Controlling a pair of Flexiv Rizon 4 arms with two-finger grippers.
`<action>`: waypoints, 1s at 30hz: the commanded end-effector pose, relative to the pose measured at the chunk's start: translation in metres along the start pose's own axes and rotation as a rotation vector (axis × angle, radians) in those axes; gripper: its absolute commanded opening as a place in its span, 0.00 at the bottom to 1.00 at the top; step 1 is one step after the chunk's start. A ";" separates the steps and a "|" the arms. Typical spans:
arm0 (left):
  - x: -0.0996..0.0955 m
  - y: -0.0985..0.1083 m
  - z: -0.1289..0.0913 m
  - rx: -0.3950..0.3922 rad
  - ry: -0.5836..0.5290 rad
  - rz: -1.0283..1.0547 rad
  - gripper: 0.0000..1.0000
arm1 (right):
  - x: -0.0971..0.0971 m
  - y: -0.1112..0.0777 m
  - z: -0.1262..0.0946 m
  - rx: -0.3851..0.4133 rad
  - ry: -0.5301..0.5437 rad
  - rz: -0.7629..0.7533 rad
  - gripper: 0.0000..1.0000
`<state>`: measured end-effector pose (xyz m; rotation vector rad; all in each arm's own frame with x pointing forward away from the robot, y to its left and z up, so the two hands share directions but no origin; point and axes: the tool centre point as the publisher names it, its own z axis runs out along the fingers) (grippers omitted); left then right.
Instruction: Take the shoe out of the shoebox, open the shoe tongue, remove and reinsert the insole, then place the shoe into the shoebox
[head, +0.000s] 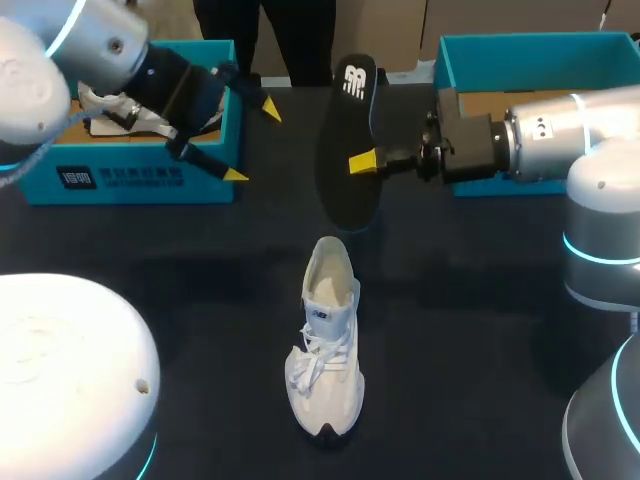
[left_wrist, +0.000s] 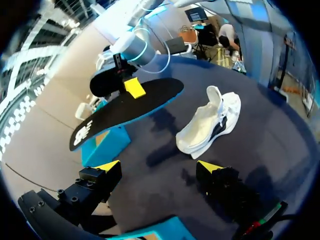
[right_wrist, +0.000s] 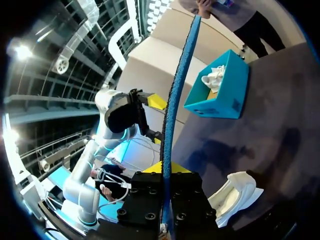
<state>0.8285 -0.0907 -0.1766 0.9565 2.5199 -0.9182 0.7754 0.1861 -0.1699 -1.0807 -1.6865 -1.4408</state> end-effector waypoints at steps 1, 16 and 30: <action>0.009 -0.006 -0.003 -0.177 0.309 -0.412 1.00 | 0.000 -0.001 0.001 0.000 -0.002 0.000 0.00; 0.060 -0.015 0.019 -0.343 0.284 -0.742 1.00 | -0.026 -0.014 0.000 -0.021 0.009 -0.102 0.00; 0.093 -0.005 0.051 -0.298 0.212 -0.629 1.00 | -0.037 -0.022 0.023 -0.043 -0.005 -0.184 0.00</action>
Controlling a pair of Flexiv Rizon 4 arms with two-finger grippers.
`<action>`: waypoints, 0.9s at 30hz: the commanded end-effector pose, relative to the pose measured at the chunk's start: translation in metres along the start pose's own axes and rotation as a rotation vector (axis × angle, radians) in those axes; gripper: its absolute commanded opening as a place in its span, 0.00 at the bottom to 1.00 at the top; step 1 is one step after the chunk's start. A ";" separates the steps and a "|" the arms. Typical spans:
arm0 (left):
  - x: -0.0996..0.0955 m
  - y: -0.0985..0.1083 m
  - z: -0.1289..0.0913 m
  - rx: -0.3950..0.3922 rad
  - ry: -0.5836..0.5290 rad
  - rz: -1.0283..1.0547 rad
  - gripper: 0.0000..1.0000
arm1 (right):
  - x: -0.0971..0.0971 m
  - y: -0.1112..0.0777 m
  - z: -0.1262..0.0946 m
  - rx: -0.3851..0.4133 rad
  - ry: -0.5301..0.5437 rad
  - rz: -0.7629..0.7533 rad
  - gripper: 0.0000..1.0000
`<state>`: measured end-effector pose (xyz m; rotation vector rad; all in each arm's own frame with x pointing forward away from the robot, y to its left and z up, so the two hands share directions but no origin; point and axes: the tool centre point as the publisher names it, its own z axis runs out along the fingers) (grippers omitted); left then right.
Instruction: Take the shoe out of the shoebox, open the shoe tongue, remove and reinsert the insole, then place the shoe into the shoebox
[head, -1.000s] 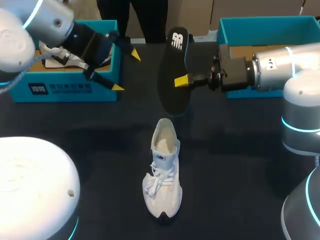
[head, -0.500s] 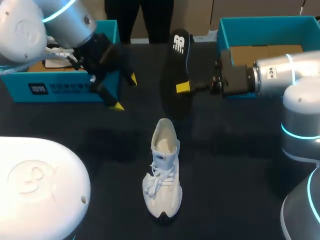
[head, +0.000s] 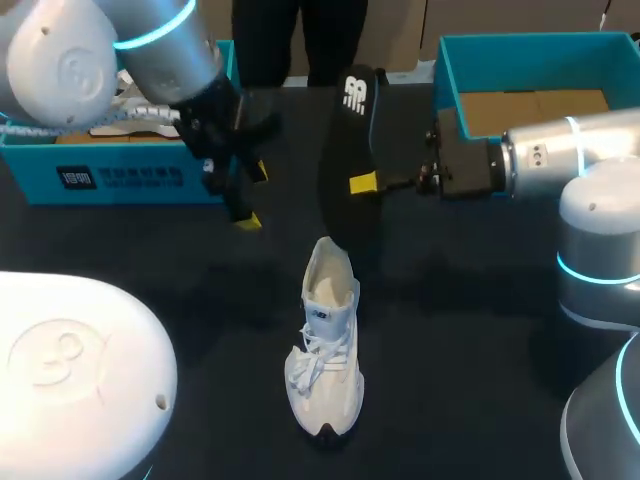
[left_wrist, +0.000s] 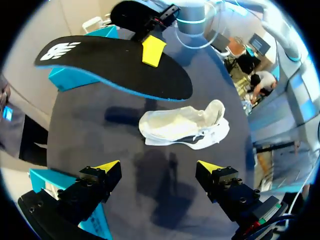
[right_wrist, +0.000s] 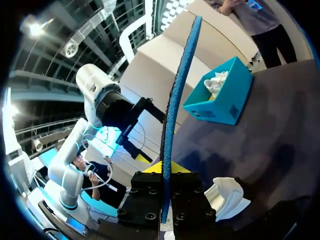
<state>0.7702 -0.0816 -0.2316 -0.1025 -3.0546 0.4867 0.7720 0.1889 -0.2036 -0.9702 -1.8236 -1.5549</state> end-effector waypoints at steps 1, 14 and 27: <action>0.013 0.007 0.030 0.066 -0.041 0.092 1.00 | -0.010 -0.007 0.015 -0.047 0.017 -0.018 0.00; 0.017 0.005 0.055 0.120 0.043 0.238 1.00 | -0.018 -0.015 0.020 -0.077 0.044 -0.041 0.00; 0.015 0.001 0.089 0.157 0.058 0.234 1.00 | -0.033 -0.015 0.026 -0.080 0.013 -0.071 0.00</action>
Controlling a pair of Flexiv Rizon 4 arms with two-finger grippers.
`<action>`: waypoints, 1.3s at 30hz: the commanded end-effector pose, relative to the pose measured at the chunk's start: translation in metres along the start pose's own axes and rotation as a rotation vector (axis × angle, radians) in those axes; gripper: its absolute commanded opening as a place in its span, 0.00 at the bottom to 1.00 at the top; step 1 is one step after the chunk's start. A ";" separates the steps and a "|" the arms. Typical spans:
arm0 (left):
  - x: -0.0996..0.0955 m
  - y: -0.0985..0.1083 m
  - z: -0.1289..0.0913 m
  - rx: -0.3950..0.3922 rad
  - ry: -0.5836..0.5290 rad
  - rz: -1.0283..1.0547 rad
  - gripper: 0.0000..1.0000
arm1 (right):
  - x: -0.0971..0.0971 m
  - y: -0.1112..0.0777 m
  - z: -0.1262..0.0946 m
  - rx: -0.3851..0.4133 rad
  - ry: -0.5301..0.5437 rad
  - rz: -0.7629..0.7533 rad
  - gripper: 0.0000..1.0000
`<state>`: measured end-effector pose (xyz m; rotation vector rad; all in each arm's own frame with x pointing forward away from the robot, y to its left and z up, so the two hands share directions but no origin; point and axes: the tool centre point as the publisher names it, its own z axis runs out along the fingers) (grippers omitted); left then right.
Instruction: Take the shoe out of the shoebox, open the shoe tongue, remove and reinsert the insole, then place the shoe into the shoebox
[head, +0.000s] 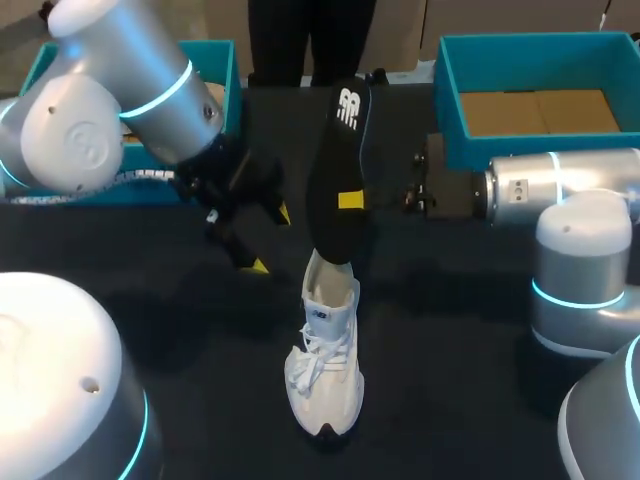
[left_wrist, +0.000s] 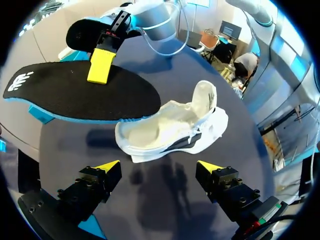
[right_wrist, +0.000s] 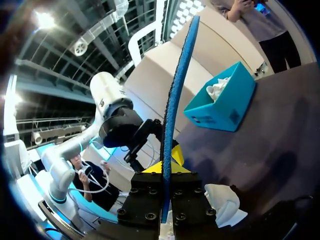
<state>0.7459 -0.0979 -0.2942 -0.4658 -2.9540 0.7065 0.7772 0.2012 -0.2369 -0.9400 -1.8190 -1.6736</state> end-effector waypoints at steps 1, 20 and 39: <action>-0.007 0.004 0.026 0.007 0.001 0.000 1.00 | -0.008 -0.002 0.008 -0.007 0.003 -0.011 0.00; -0.011 0.012 0.049 0.014 0.023 -0.006 1.00 | -0.029 -0.014 0.008 0.017 -0.004 -0.018 0.00; -0.007 0.009 0.066 0.073 0.023 -0.018 1.00 | -0.035 -0.021 0.019 0.001 -0.015 -0.107 0.00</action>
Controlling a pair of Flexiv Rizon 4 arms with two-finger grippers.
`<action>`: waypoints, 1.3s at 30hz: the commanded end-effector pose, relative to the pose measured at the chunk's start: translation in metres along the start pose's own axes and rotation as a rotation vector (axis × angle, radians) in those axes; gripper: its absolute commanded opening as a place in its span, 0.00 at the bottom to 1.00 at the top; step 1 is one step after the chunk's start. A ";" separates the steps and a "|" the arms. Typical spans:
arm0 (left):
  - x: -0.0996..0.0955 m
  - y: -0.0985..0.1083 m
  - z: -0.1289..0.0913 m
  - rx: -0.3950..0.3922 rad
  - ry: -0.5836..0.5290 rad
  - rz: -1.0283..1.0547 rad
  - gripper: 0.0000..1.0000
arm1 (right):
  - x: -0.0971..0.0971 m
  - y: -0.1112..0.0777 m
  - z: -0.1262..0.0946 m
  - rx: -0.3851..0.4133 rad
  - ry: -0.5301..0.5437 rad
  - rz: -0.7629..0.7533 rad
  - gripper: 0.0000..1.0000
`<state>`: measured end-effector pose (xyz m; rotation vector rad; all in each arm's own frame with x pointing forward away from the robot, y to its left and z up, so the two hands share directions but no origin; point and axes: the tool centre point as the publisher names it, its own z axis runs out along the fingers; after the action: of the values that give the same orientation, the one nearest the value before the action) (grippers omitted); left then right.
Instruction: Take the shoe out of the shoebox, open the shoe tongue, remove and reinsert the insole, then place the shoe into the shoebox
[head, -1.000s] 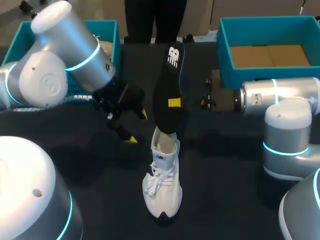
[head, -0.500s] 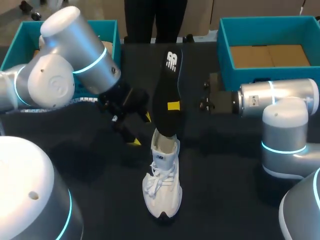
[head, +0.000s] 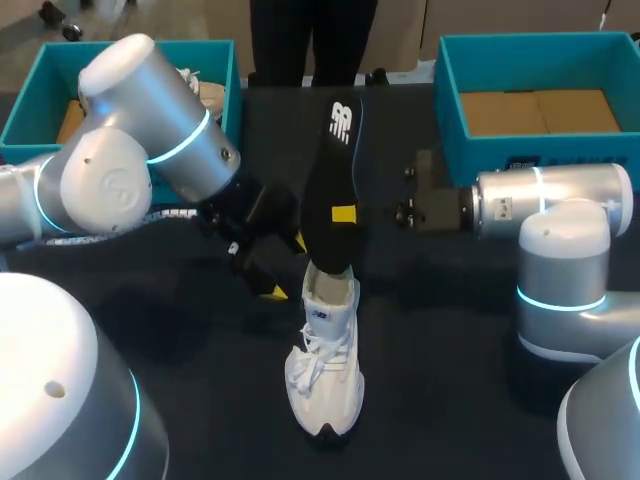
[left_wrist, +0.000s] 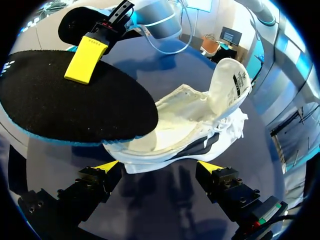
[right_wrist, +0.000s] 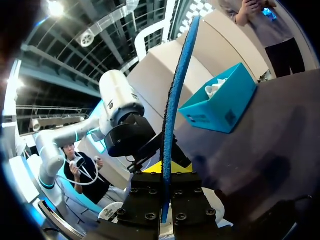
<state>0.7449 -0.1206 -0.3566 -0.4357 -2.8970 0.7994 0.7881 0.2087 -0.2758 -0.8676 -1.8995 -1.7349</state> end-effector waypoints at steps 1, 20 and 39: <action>-0.001 0.001 0.000 -0.001 0.001 0.001 1.00 | 0.001 -0.005 0.006 0.012 -0.011 -0.003 0.00; -0.001 0.001 0.000 -0.001 0.001 0.001 1.00 | -0.002 -0.011 0.005 -0.047 -0.009 -0.025 0.00; -0.001 0.001 0.000 -0.001 0.001 0.001 1.00 | -0.005 -0.020 -0.001 -0.125 -0.015 -0.031 0.00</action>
<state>0.7455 -0.1201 -0.3562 -0.4366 -2.8969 0.7973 0.7805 0.2059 -0.2936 -0.8940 -1.8400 -1.8825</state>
